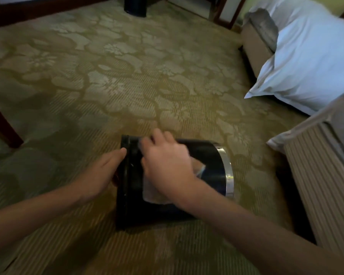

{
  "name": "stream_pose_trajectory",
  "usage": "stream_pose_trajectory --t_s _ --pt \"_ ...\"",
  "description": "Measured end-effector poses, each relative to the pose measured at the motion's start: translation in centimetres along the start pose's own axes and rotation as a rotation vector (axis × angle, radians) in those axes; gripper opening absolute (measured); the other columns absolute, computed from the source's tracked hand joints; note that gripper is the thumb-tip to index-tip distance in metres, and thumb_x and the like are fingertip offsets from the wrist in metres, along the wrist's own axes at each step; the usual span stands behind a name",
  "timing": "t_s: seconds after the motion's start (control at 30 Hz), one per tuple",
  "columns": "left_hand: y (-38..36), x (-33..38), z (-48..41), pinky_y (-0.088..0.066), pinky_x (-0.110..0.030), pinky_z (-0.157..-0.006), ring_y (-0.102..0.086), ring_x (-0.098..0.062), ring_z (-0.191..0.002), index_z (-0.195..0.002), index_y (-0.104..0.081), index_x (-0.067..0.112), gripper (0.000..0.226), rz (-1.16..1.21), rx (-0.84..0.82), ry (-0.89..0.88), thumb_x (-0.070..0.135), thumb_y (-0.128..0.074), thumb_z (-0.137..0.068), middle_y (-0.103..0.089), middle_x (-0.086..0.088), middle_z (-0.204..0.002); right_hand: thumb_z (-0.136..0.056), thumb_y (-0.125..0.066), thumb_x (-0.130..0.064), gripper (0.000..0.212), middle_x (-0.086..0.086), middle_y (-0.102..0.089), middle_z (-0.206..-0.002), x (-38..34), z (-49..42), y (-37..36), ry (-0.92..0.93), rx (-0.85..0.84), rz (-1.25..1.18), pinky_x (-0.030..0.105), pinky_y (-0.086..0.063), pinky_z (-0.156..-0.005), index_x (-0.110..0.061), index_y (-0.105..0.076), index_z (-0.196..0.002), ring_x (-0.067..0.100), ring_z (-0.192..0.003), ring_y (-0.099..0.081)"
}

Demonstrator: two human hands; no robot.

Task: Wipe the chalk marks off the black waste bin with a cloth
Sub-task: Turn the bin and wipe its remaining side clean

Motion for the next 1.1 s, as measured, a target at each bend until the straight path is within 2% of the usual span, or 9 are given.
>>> stream_pose_trajectory --t_s 0.1,0.2,0.3,0.4,0.57,0.73,0.83,0.97,1.1 --pt "0.1 -0.2 -0.1 -0.043 -0.015 -0.053 -0.054 -0.003 -0.055 -0.077 -0.065 0.012 0.037 0.001 0.036 -0.038 0.017 -0.036 -0.101 -0.058 -0.007 -0.066 -0.076 -0.069 -0.023 0.027 0.008 -0.056 -0.095 -1.0 0.3 0.2 0.109 0.003 0.014 0.031 -0.028 -0.046 -0.012 -0.060 -0.099 0.027 -0.083 -0.053" --pt "0.2 -0.1 0.1 -0.040 0.000 -0.051 -0.056 0.011 -0.054 -0.070 -0.060 0.019 0.038 0.011 0.079 -0.049 0.018 -0.039 -0.101 -0.058 0.005 -0.061 -0.081 -0.063 -0.024 0.022 0.007 -0.057 -0.095 4.0 1.4 0.2 -0.016 -0.052 0.022 0.033 -0.030 -0.048 -0.014 -0.061 -0.101 0.029 -0.088 -0.056" --pt "0.2 -0.5 -0.2 -0.046 -0.022 -0.067 -0.060 -0.016 -0.074 -0.084 -0.066 0.000 0.046 0.013 0.016 -0.018 0.035 -0.039 -0.097 -0.065 -0.021 -0.077 -0.083 -0.060 -0.028 0.025 0.006 -0.057 -0.098 10.1 3.8 0.3 -0.153 -0.134 0.109 0.034 -0.038 -0.053 -0.016 -0.061 -0.105 0.028 -0.092 -0.057" --pt "0.4 -0.7 -0.4 -0.047 -0.021 -0.070 -0.062 -0.008 -0.076 -0.085 -0.069 0.005 0.050 0.034 0.045 -0.018 0.046 -0.042 -0.089 -0.070 -0.016 -0.083 -0.084 -0.059 -0.028 0.023 0.006 -0.057 -0.099 12.8 5.3 0.7 -0.229 -0.174 0.163 0.035 -0.042 -0.053 -0.015 -0.060 -0.104 0.027 -0.092 -0.057" --pt "0.5 -1.1 -0.7 -0.046 -0.025 -0.069 -0.060 -0.012 -0.075 -0.089 -0.067 0.002 0.048 0.027 0.013 -0.025 0.039 -0.039 -0.095 -0.067 -0.020 -0.082 -0.073 -0.066 -0.021 0.025 0.010 -0.056 -0.098 5.2 2.4 0.5 -0.082 -0.118 0.112 0.034 -0.033 -0.049 -0.011 -0.061 -0.096 0.031 -0.088 -0.055" --pt "0.2 -0.2 -0.7 -0.047 -0.018 -0.061 -0.056 0.004 -0.057 -0.075 -0.062 0.020 0.035 0.025 0.071 -0.078 0.013 -0.037 -0.099 -0.065 0.008 -0.066 -0.078 -0.052 -0.023 0.029 0.006 -0.053 -0.099 -3.2 1.0 0.4 0.174 -0.045 0.053 0.030 -0.030 -0.045 -0.011 -0.059 -0.104 0.022 -0.087 -0.049" --pt "0.3 -0.2 -0.6 -0.043 -0.027 -0.061 -0.053 -0.014 -0.063 -0.076 -0.062 0.001 0.041 0.032 0.033 -0.061 0.021 -0.036 -0.101 -0.056 -0.015 -0.069 -0.080 -0.062 -0.026 0.027 0.005 -0.053 -0.101 0.6 1.6 0.0 0.088 -0.078 0.024 0.031 -0.030 -0.046 -0.015 -0.059 -0.104 0.024 -0.090 -0.051" --pt "0.4 -0.3 -0.6 -0.040 -0.038 -0.077 -0.057 -0.041 -0.082 -0.095 -0.060 -0.014 0.051 0.036 0.007 -0.054 0.029 -0.033 -0.102 -0.059 -0.037 -0.092 -0.090 -0.048 -0.028 0.027 0.003 -0.054 -0.105 9.6 3.6 -0.6 -0.123 -0.145 0.132 0.035 -0.042 -0.056 -0.019 -0.059 -0.114 0.024 -0.097 -0.052" --pt "0.3 -0.7 -0.9 -0.039 -0.036 -0.071 -0.054 -0.023 -0.073 -0.089 -0.060 -0.012 0.051 0.020 0.018 -0.077 0.031 -0.036 -0.099 -0.059 -0.024 -0.077 -0.093 -0.045 -0.032 0.024 0.001 -0.055 -0.105 14.0 4.5 -0.1 -0.277 -0.183 0.154 0.036 -0.049 -0.064 -0.018 -0.057 -0.109 0.022 -0.096 -0.055"
Point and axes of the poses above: each hand's wrist, its own z-axis away from the middle knuckle, its own y-axis out of the back of the hand, x = y × z, the point moved 4 cm from there along -z, towards the middle knuckle
